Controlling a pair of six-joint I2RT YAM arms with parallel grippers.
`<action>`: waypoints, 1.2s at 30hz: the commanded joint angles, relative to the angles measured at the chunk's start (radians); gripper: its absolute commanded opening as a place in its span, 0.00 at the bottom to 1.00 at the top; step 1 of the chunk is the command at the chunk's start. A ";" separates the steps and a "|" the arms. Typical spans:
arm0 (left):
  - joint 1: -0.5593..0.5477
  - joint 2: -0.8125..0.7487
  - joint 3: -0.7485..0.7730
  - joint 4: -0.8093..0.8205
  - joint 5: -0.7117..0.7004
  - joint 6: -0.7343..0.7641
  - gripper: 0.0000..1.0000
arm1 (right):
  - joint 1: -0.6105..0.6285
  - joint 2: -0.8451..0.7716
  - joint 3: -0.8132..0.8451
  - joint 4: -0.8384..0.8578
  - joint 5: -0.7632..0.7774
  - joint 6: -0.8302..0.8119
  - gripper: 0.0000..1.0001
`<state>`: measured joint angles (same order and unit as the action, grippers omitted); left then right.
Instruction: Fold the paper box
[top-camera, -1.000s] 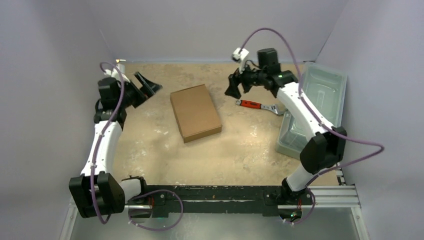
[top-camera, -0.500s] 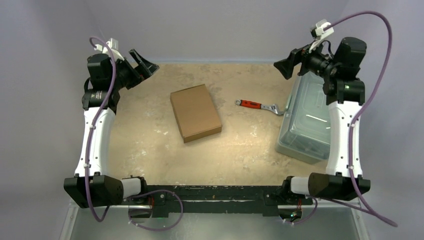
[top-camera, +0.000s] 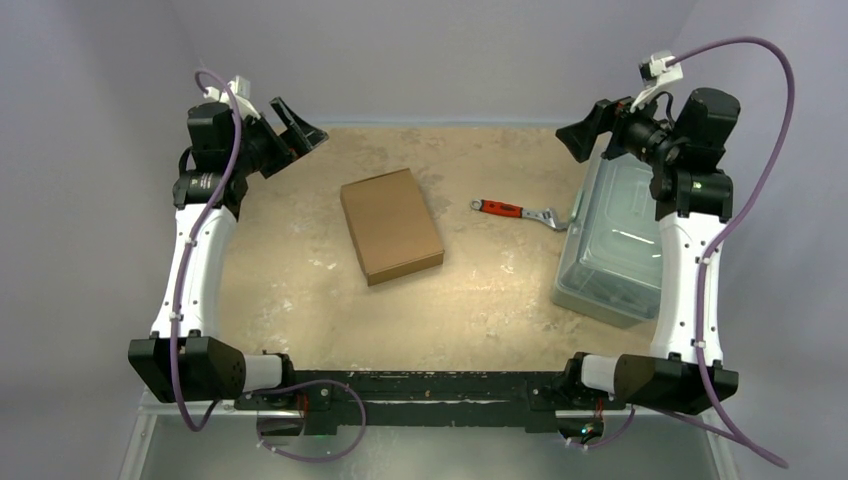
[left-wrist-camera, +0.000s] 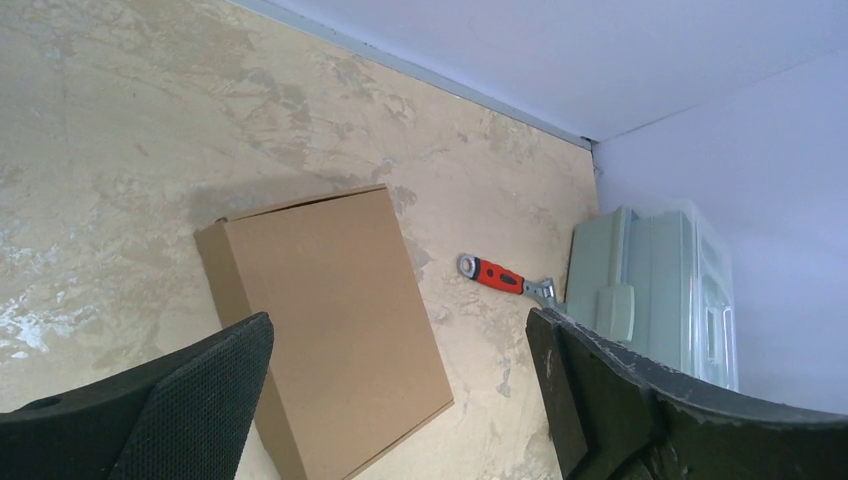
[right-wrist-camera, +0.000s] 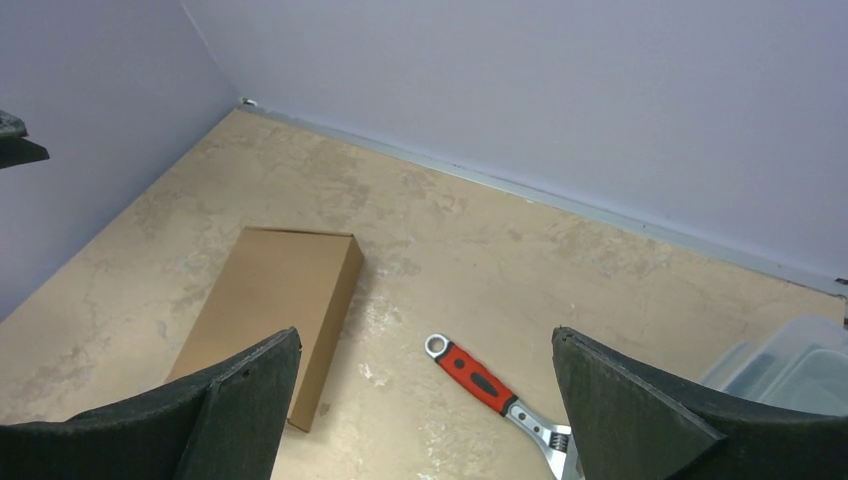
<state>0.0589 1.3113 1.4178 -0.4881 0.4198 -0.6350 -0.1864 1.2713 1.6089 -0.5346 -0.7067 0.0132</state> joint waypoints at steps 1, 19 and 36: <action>-0.005 -0.003 0.029 0.023 0.018 -0.003 0.99 | -0.019 -0.028 0.000 0.025 -0.034 0.023 0.99; -0.005 -0.009 0.017 0.024 0.012 0.011 0.99 | -0.033 -0.039 -0.013 0.016 -0.096 0.010 0.99; -0.005 -0.014 -0.006 0.026 0.012 0.015 0.99 | -0.035 -0.032 -0.006 0.027 -0.077 0.039 0.99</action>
<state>0.0574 1.3113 1.4136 -0.4877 0.4232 -0.6342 -0.2169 1.2552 1.5944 -0.5312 -0.7776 0.0376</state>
